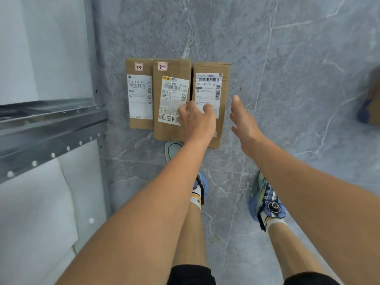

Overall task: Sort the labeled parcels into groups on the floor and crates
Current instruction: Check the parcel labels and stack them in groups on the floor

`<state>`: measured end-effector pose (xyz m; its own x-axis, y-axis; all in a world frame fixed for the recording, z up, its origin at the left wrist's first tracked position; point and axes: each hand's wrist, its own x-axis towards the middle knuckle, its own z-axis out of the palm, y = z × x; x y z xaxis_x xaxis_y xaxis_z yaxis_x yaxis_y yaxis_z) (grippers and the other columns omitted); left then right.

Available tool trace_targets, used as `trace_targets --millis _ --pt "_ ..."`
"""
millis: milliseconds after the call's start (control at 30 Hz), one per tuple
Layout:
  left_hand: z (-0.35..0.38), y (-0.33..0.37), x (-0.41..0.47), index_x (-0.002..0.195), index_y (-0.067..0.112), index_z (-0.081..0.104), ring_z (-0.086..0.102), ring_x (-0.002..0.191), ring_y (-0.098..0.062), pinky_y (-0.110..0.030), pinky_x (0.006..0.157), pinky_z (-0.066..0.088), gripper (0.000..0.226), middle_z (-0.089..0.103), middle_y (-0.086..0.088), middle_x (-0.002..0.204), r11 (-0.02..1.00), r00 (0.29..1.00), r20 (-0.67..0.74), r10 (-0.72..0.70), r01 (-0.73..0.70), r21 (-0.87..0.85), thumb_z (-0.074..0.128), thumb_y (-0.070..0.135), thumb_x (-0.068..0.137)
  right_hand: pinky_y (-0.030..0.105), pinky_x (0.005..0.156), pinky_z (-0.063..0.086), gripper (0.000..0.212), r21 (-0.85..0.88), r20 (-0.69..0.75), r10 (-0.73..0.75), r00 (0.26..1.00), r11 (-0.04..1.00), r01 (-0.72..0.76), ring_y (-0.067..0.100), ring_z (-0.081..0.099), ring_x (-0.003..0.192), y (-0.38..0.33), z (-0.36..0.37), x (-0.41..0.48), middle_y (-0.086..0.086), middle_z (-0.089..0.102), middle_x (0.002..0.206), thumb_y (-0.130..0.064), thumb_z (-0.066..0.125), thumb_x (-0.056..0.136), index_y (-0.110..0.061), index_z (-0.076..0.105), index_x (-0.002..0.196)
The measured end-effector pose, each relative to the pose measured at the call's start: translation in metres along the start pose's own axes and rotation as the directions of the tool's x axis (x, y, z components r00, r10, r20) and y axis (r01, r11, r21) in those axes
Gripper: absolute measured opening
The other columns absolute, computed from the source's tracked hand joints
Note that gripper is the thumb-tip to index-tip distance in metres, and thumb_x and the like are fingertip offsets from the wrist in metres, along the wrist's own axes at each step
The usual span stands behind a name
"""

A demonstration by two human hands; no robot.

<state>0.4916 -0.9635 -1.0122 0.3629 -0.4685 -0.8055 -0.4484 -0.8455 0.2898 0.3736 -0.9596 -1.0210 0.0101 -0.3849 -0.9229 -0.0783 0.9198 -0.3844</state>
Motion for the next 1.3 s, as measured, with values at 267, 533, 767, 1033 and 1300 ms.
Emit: trace_targets --millis 267,533,767,1033,1300 --pt "0.004 0.0 0.0 0.148 0.017 0.044 0.036 0.137 -0.026 -0.043 0.11 0.032 0.047 0.042 -0.006 0.149 0.998 0.999 -0.015 0.039 -0.039 -0.04 0.04 0.035 0.105 0.051 0.129 0.019 0.069 -0.004 0.033 -0.002 0.999 1.0 0.002 0.016 0.027 0.156 0.007 -0.003 0.008 -0.006 0.028 0.17 -0.07 0.029 0.104 -0.033 0.031 0.162" --pt "0.01 0.004 0.025 0.163 0.019 0.02 0.032 0.149 -0.03 -0.048 0.119 0.029 0.064 0.028 -0.004 0.167 0.968 0.986 0.105 -0.133 0.152 -0.198 0.034 0.045 0.105 0.052 0.129 0.018 0.067 -0.007 0.051 0.026 0.998 1.0 -0.026 0.015 0.026 0.156 0.007 -0.003 0.016 -0.008 0.029 0.169 -0.071 0.028 0.104 -0.036 0.035 0.16" --pt "0.029 -0.03 0.061 0.152 0.039 0.042 0.053 0.134 -0.027 -0.055 0.11 0.042 0.108 0.052 0.002 0.154 0.854 0.922 0.339 -0.185 0.322 -0.409 0.039 0.092 0.058 0.044 0.127 0.016 0.053 0.059 0.12 0.044 0.992 0.997 -0.052 0.01 0.034 0.151 0.008 -0.004 0.034 -0.017 0.046 0.158 -0.07 0.021 0.105 -0.048 0.052 0.142" --pt "-0.01 0.005 -0.018 0.142 0.04 0.058 0.061 0.125 -0.013 -0.039 0.106 0.047 0.066 0.065 0.007 0.14 0.827 0.922 0.388 -0.002 0.22 -0.518 0.028 0.077 0.097 0.028 0.103 0.038 0.054 0.095 0.018 -0.014 1.0 0.995 0.013 -0.008 0.058 0.114 -0.013 -0.019 -0.013 -0.025 0.07 0.12 -0.065 0.022 0.108 -0.041 0.064 0.133" --pt "-0.115 0.096 -0.157 0.132 0.045 0.066 0.062 0.122 -0.003 -0.039 0.112 0.043 0.065 0.07 0.017 0.129 0.743 0.947 0.259 0.188 0.036 -0.669 0.024 0.079 0.097 0.033 0.113 0.035 0.049 0.03 0.048 -0.24 0.97 0.971 0.238 -0.009 0.055 0.127 -0.13 -0.034 -0.175 -0.032 0.068 0.126 -0.066 0.023 0.105 -0.052 0.064 0.128"
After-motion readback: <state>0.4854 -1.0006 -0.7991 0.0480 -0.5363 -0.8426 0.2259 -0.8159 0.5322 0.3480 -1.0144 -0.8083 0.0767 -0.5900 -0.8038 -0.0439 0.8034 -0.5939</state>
